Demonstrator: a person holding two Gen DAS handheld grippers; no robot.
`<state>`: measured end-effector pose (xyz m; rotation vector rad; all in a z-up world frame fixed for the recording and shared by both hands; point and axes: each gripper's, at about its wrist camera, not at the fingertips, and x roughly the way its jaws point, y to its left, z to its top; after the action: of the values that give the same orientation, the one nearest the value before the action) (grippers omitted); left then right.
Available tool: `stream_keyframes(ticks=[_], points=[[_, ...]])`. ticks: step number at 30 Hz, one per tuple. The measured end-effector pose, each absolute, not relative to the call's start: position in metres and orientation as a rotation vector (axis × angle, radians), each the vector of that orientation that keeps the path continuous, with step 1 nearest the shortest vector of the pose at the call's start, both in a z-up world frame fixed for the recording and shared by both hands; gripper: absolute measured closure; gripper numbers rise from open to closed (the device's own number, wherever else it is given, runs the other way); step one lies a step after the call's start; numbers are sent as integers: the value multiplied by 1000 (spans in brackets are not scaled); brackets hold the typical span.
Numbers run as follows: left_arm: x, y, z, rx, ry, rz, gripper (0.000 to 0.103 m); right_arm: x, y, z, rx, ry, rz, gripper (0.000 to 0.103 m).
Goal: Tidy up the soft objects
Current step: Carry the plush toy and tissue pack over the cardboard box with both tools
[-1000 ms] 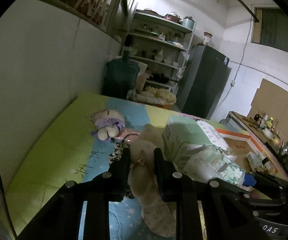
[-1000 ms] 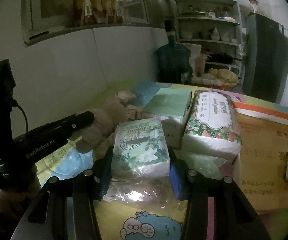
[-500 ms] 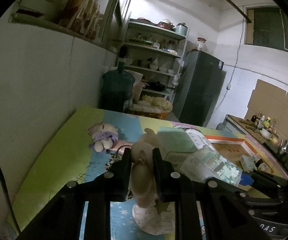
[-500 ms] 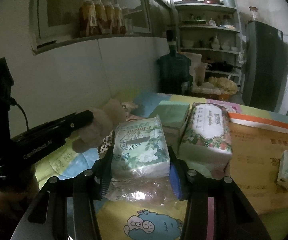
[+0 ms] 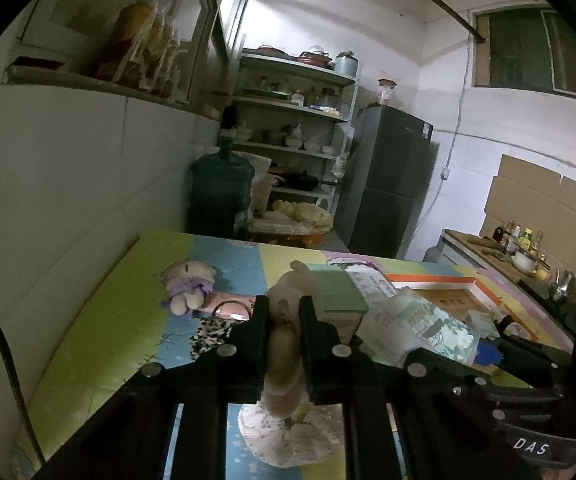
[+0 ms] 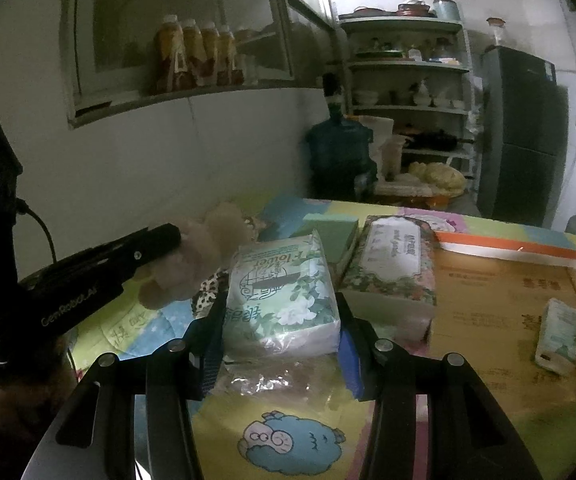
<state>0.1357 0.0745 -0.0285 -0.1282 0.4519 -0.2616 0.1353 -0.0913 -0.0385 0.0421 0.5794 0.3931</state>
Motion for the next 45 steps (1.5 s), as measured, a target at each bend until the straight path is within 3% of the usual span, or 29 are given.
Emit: stream_keyframes(ticks=[45], points=[[166, -88, -10, -81, 468, -522, 89, 110, -265, -16, 161, 470, 92, 53]])
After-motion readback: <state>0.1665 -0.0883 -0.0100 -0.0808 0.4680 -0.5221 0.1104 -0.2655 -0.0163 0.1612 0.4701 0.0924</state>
